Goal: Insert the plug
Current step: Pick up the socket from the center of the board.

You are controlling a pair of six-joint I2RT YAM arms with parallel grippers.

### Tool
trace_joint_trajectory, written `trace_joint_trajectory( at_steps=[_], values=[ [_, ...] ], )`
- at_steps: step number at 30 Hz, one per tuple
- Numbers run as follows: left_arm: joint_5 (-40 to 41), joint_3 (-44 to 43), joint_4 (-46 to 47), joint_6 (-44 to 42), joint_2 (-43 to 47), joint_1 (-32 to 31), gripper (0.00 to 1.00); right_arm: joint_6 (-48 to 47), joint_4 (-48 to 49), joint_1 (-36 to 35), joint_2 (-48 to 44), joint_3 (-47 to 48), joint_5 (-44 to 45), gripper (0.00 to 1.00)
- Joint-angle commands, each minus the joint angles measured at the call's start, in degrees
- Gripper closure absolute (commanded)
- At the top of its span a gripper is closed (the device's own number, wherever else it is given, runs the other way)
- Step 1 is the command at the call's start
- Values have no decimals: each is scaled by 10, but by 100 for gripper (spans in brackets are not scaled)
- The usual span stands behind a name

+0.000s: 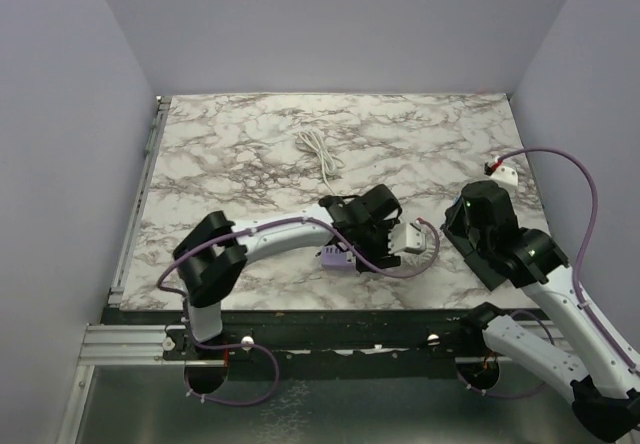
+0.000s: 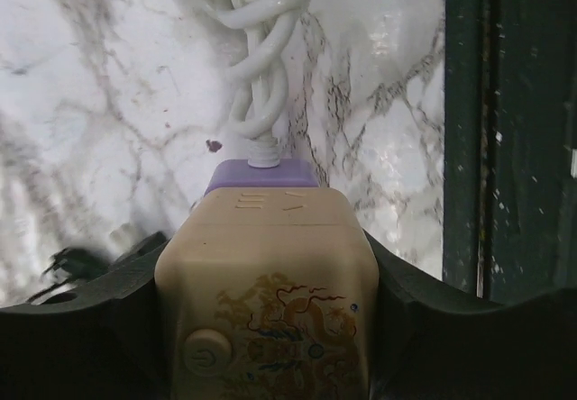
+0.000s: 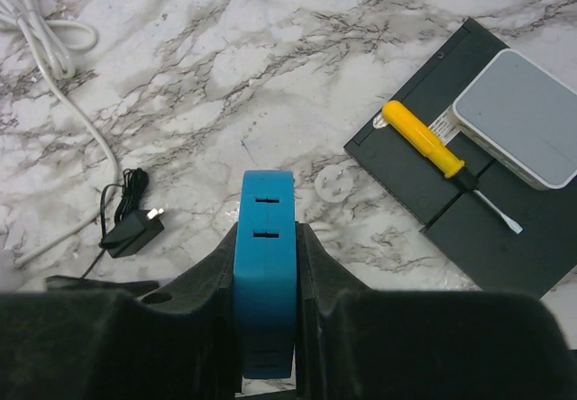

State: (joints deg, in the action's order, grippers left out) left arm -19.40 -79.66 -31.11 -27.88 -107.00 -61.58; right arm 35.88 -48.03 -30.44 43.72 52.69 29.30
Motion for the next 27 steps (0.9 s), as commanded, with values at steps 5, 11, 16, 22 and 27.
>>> trace_joint_trajectory(
  at_steps=[5,11,16,22,27],
  values=[
    [-82,69,6,-162,246,3,100,-47,41,-3,4,33,-48,99],
    [-72,83,14,-200,319,3,100,-148,134,-3,-54,11,-221,99],
    [-72,84,18,-258,365,2,100,-215,186,-3,-116,-24,-346,99],
    [-53,57,19,-301,400,2,100,-307,230,-3,-176,-46,-494,99],
    [-63,23,5,-261,419,2,100,-409,274,-3,-202,-63,-595,99]
  ],
)
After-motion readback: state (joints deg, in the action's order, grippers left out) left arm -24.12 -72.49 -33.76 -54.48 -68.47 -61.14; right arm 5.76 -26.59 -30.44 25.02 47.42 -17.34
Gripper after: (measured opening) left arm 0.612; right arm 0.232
